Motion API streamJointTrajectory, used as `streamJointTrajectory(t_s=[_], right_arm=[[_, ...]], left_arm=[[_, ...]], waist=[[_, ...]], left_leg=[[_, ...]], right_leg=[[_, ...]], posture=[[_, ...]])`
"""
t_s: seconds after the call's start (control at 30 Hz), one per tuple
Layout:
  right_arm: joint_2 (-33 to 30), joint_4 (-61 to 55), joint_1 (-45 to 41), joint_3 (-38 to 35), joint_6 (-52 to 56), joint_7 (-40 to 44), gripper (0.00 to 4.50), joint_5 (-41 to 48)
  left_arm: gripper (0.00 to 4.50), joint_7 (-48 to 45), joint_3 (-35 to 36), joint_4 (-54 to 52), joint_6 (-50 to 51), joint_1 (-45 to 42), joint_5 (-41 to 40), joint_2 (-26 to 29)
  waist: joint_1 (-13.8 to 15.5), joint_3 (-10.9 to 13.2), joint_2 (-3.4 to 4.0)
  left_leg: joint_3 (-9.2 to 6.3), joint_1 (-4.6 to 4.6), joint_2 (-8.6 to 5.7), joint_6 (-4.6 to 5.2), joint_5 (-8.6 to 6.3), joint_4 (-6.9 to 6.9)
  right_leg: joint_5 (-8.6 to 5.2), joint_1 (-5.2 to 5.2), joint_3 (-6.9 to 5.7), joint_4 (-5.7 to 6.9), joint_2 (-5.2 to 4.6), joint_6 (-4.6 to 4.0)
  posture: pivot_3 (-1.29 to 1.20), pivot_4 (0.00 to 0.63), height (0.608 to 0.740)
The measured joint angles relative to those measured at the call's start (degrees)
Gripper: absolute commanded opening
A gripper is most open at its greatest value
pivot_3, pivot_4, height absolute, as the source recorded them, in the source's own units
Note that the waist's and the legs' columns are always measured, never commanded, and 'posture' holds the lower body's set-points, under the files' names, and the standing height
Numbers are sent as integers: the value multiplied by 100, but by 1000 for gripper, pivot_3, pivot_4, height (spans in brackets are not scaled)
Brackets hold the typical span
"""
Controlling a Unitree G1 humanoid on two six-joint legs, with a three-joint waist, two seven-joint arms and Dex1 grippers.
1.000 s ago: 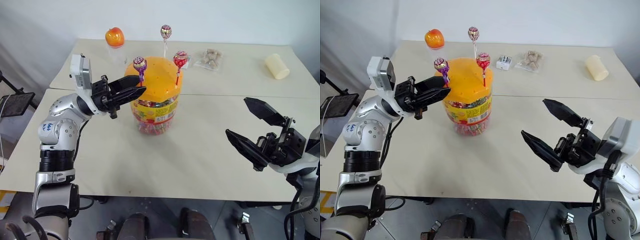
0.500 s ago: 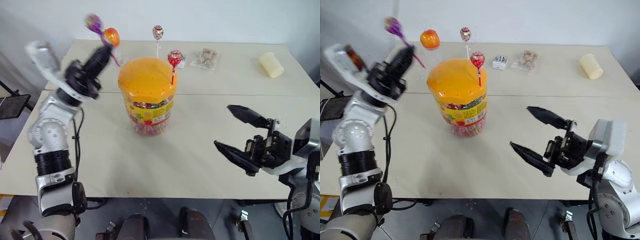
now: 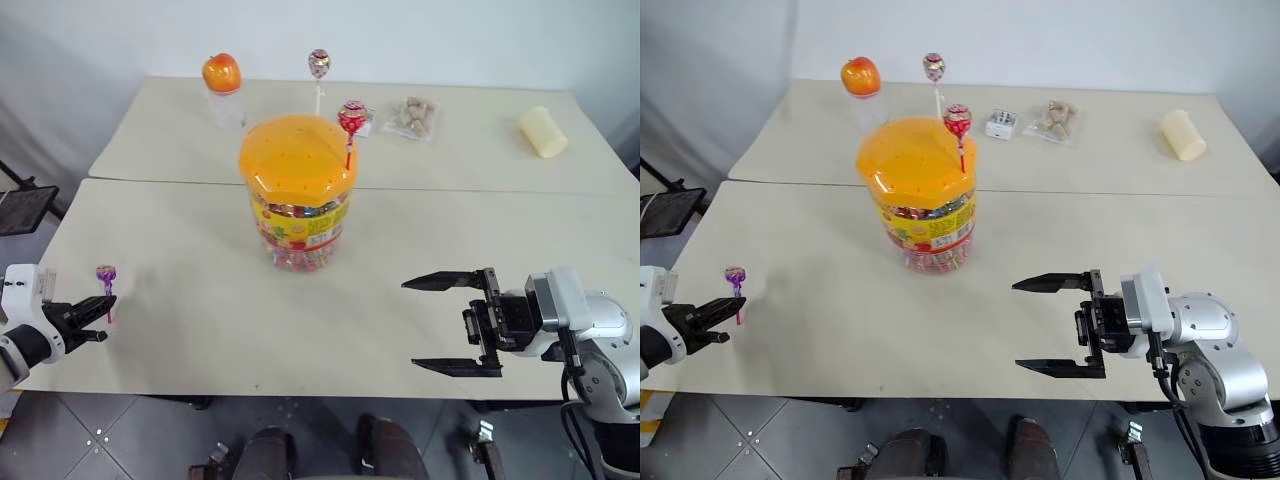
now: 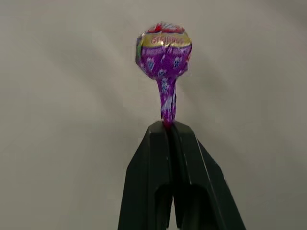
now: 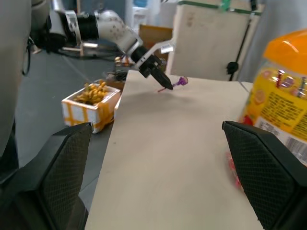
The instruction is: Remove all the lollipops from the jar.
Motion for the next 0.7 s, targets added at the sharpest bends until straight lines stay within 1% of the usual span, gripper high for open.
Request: streamJointTrajectory(t_s=[0.03, 0.07, 0.27, 0.37, 0.43, 0.53, 0.57, 0.63, 0.7], right_arm=[[4, 38, -29, 7, -10, 23, 4500, -22], [4, 89, -41, 7, -23, 36, 4500, -29], [5, 178, -70, -10, 105, -100, 4500, -8], [26, 183, -202, -120, 433, -439, 4500, 201], [167, 199, -432, -278, 728, -892, 4500, 440], [323, 197, -696, -451, 1117, -1488, 4500, 770], [366, 202, -799, -465, 1279, -1718, 4500, 827], [482, 290, -1282, -397, 1708, -2353, 4500, 847], [675, 335, -1892, -223, 1942, -2888, 4500, 736]], left_arm=[[497, 22, 16, -155, 119, 115, -11, -18], [707, 52, 24, -259, 236, 193, -15, -49], [2582, 60, 41, -544, 292, 372, 64, -147], [3518, -164, 46, -472, -196, 289, 164, -298], [4134, -704, 219, -352, -880, 79, 153, -363], [4134, -1708, 689, -356, -1805, -220, -111, -367], [4134, -1941, 827, -343, -1860, -311, -348, -372], [4134, -2042, 951, -342, -1650, -859, -1116, -478], [4493, -1874, 943, -542, -1376, -1368, -1929, -545]], waist=[[6, 1, 1], [5, 0, 1], [-14, -1, 10], [-15, 0, 9], [-11, 0, 8], [-13, -2, 8], [-19, -1, 12], [-30, 3, 18], [-54, 3, 17]], left_leg=[[0, 0, -1, 0, 0, 0], [0, 0, 0, -3, -2, -1], [15, 4, 4, -8, -4, -7], [23, 4, 7, -8, -4, -4], [28, 0, 9, -8, -4, -1], [37, 1, 10, -11, -9, -4], [43, 2, 11, -11, -13, -5], [46, -2, 15, -10, -13, 4], [45, 1, 21, -9, -12, 9]], right_leg=[[0, -1, 2, 2, -1, 0], [0, -2, 1, 3, 0, 0], [-2, -11, 4, 9, 6, -4], [-2, -13, 6, 9, 7, -6], [-2, -18, 5, 9, 7, -9], [-1, -23, 3, 9, 6, -11], [-1, -26, 3, 11, 6, -11], [-1, -30, 4, 15, 7, -11], [1, -29, 4, 23, 8, -14]], posture=[[0, 150, 740], [0, 150, 740], [0, 150, 740], [0, 150, 740], [0, 150, 740], [0, 150, 740], [0, 150, 740], [0, 150, 740], [0, 150, 740]])
